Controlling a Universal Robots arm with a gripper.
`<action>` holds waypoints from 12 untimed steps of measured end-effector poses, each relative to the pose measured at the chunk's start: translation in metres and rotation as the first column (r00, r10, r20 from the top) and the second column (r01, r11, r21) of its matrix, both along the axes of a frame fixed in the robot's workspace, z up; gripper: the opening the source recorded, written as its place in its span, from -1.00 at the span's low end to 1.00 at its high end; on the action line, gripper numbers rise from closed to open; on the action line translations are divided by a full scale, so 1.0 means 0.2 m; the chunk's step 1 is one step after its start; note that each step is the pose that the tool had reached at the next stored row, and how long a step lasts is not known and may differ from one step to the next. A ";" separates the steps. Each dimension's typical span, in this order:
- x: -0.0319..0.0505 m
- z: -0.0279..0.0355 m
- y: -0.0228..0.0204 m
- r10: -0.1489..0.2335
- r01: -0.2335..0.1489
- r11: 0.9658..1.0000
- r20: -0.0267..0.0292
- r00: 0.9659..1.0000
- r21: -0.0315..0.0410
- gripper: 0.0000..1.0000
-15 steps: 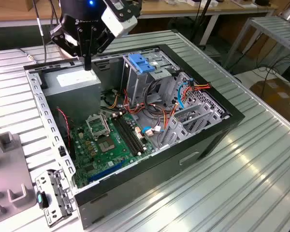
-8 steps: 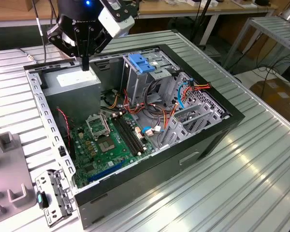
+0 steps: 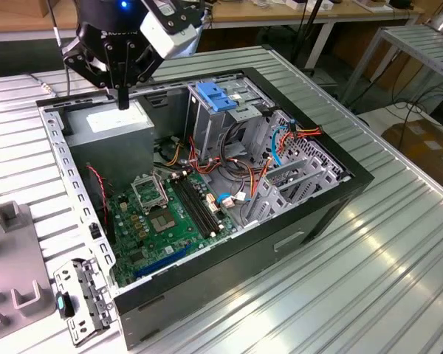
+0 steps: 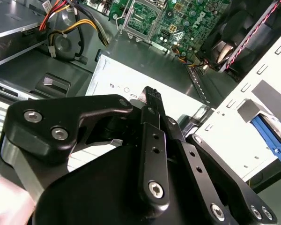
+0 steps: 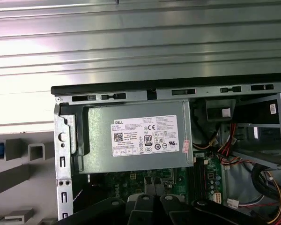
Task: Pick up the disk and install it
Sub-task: 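Reach for the disk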
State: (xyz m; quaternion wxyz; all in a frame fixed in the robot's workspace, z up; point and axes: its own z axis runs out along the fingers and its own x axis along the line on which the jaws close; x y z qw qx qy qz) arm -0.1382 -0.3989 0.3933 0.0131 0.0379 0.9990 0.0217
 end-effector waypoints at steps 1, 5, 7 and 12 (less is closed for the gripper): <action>-0.008 0.000 0.000 0.000 0.000 1.000 0.000 1.000 0.000 -0.79; -0.035 0.000 0.000 0.000 0.000 1.000 0.000 1.000 0.000 -0.79; -0.058 0.000 0.000 0.000 0.000 1.000 0.000 1.000 0.000 -0.79; -0.090 0.000 0.000 0.000 0.000 1.000 0.000 1.000 0.000 -0.79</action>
